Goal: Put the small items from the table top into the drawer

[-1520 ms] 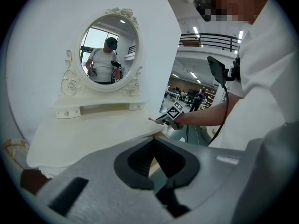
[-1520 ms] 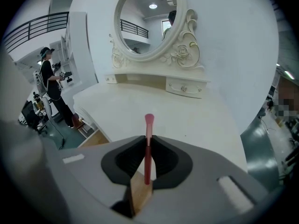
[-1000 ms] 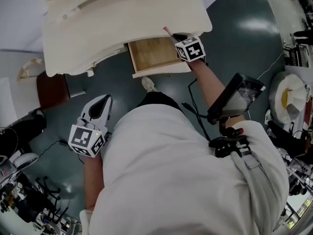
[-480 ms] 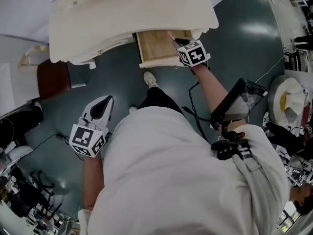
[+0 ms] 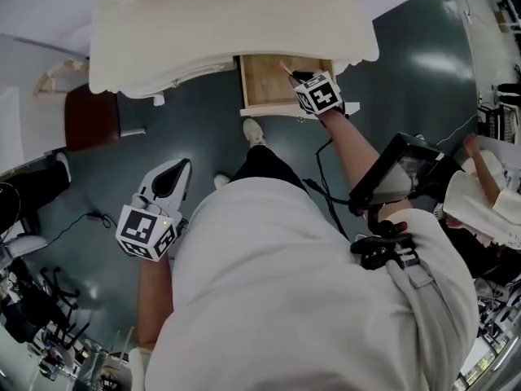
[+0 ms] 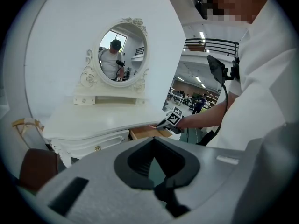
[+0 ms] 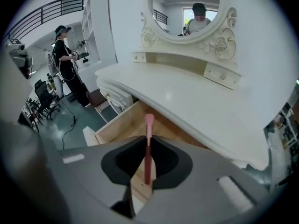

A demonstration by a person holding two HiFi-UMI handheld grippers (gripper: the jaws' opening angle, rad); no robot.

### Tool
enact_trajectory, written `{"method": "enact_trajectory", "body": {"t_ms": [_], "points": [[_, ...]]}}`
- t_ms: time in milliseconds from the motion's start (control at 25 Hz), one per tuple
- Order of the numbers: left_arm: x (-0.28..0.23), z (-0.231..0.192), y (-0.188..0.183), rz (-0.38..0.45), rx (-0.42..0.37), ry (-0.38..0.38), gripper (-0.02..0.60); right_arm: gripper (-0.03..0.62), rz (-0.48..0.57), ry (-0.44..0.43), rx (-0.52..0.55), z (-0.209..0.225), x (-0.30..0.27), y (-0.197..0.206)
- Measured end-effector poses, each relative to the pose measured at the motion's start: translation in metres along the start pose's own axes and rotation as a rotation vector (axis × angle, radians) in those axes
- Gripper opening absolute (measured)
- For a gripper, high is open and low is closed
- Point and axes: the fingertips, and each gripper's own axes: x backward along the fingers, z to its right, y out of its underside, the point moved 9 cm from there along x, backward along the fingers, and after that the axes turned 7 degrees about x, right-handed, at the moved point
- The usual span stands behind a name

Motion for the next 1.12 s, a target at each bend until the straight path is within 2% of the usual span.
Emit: {"method": "enact_trajectory", "body": {"t_ms": [280,760,1120], "points": [[-0.043,-0.001,-0.032,-0.017,0.029,-0.048,0.002,0.044,-0.084,-0.081,0.087,0.038,-0.055,0.002],[-0.092,-0.006,-0.060,-0.045,0.084,-0.135,0.002,0.044,-0.179,-0.214,0.256,0.055,-0.136,0.011],[-0.097,-0.008,-0.068,-0.056,0.111,-0.164,0.002,0.046,-0.181,-0.245,0.305,0.047,-0.153,0.012]]}}
